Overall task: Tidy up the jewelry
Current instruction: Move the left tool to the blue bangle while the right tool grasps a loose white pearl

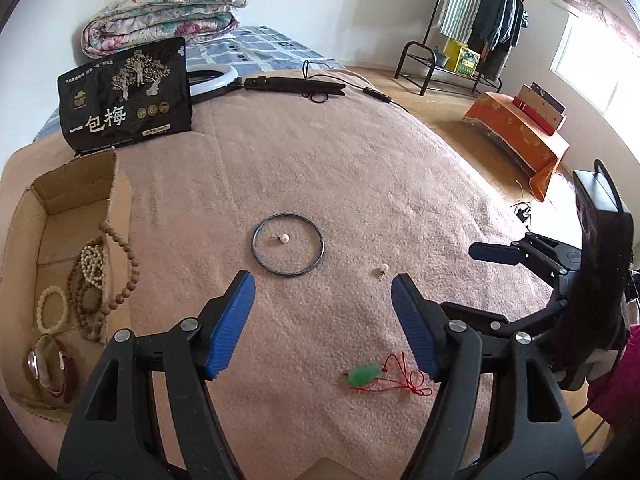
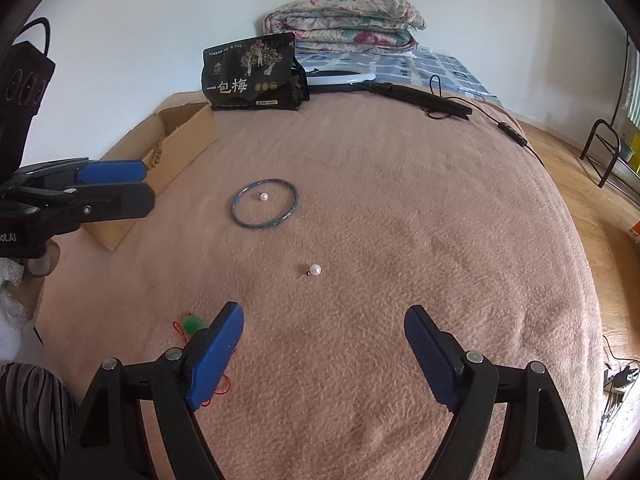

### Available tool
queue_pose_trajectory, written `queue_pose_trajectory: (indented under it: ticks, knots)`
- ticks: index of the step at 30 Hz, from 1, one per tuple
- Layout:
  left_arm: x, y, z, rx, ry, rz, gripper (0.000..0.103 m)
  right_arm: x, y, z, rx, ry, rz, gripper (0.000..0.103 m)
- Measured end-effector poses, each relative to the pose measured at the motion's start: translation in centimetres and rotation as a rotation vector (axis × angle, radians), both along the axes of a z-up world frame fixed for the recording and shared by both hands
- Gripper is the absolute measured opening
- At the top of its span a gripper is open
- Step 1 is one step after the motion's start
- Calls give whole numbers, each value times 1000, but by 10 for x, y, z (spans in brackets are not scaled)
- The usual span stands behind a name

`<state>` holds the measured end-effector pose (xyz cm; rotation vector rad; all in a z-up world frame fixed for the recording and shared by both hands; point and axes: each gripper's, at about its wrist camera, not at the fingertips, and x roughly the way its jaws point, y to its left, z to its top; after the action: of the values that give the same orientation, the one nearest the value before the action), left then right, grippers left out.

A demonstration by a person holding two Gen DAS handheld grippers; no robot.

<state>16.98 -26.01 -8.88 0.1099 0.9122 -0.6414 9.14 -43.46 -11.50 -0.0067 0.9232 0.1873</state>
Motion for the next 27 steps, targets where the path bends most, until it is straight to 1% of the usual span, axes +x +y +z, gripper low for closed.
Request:
queue_pose_trajectory:
  ticks: [2,4,10,15,23,27]
  knots:
    - [9,-9,-10,18,16,11,73,3,-2,-3,11,3,-1,84]
    - [18,-16,-20,20,44,23,73,5,-4,-6,19,3,1,83]
    - [43,-28,-44,30,85,74,73,12,-7,-13,37,1,13,82]
    - [55,-33,-57,44,99,95,73,18,-8,-18,48,3,18,82]
    - [63,-40,-71,84,94,105,73,28,-6,-25,61,11,31,80]
    - [65,-44,-76,112,65,102,74,32,-3,-28,60,12,40,78]
